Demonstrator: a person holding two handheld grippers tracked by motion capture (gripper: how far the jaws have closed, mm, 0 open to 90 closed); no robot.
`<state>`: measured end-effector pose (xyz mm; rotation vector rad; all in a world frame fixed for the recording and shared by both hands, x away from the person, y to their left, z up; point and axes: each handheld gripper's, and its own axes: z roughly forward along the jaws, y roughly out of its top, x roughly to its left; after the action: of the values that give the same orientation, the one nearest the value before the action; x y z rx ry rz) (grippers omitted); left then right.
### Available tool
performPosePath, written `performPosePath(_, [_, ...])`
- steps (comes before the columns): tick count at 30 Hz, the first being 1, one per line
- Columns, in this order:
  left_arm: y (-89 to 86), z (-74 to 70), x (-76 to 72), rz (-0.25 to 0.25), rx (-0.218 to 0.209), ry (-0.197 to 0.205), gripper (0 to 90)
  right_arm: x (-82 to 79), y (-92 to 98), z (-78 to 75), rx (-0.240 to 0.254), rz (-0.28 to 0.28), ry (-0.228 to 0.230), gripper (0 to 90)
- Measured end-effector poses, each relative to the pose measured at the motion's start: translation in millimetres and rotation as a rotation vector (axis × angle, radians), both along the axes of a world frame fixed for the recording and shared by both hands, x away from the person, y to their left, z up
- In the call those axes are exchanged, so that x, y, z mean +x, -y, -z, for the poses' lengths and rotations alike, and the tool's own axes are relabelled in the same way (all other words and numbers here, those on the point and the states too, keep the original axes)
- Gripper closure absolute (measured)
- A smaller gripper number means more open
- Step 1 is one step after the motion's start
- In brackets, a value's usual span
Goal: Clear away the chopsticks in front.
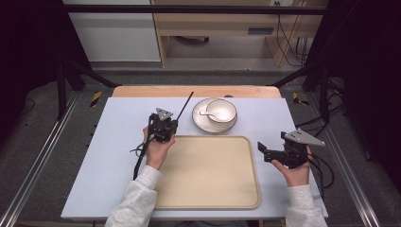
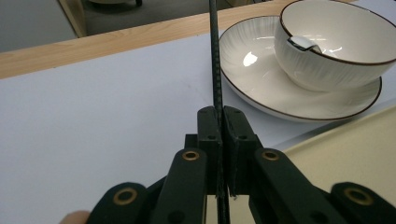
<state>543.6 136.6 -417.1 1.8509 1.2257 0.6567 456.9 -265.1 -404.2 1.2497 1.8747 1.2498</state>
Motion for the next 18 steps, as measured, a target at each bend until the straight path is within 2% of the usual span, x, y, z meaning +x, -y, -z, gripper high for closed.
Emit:
performPosePath(1, [-2.2, -0.4, -3.3, -0.001, -0.018, 0.004, 85.7, 0.0, -0.1, 0.0, -0.002, -0.001, 0.001, 3.3])
performPosePath(6, [-9.2, -2.6, -23.4, -0.028, -0.005, 0.032, 85.7, -0.4, 0.0, 0.0, -0.002, 0.001, 0.001, 3.3])
performPosePath(8, [-13.1, -2.4, -31.3, -0.041, -0.016, 0.032, 85.7, -0.5, 0.0, 0.0, -0.002, 0.001, 0.001, 3.3])
performPosePath(10, [-16.7, -1.3, -38.5, -0.052, -0.007, 0.039, 85.6, -0.6, -0.2, 0.1, -0.004, 0.001, 0.000, 3.3])
performPosePath(18, [-27.9, 10.4, -70.1, -0.096, -0.034, 0.046, 85.7, -1.1, -1.4, 0.3, 0.007, 0.000, -0.004, 3.3])
